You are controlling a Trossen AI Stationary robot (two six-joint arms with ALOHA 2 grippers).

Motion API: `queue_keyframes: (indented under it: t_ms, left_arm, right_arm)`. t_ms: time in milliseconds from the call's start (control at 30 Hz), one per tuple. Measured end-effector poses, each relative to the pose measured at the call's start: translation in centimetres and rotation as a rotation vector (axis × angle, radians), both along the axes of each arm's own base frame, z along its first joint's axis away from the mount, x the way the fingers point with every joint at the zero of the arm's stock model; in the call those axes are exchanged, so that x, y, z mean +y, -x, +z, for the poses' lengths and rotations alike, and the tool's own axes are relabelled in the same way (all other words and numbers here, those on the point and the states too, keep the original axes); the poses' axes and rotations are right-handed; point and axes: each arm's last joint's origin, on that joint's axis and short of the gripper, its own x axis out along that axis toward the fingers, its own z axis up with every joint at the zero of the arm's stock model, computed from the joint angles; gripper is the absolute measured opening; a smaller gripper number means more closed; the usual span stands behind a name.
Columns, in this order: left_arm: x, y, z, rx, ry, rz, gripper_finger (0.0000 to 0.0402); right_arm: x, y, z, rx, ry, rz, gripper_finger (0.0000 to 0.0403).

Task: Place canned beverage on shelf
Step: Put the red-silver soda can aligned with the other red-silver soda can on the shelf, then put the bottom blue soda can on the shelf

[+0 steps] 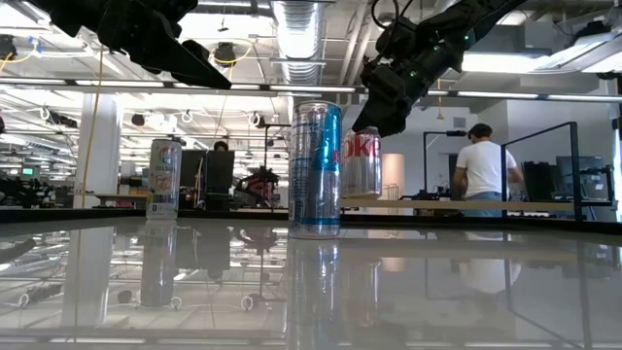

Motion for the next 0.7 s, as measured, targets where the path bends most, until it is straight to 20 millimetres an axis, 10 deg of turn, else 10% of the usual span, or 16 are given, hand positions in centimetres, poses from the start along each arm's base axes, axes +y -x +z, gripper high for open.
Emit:
queue_keyframes:
  t_ms: [433, 700]
  left_arm:
    - [0.0, 0.0, -0.1, 0.009, 0.002, 0.0, 0.0322]
    - [0.0, 0.0, 0.0, 0.001, 0.016, 0.01, 0.0322]
  right_arm:
    - [0.2, 1.2, 4.1, -0.097, 0.047, -0.028, 0.0369]
    - [5.4, 4.0, 9.4, -0.09, -0.093, -0.021, 0.0369]
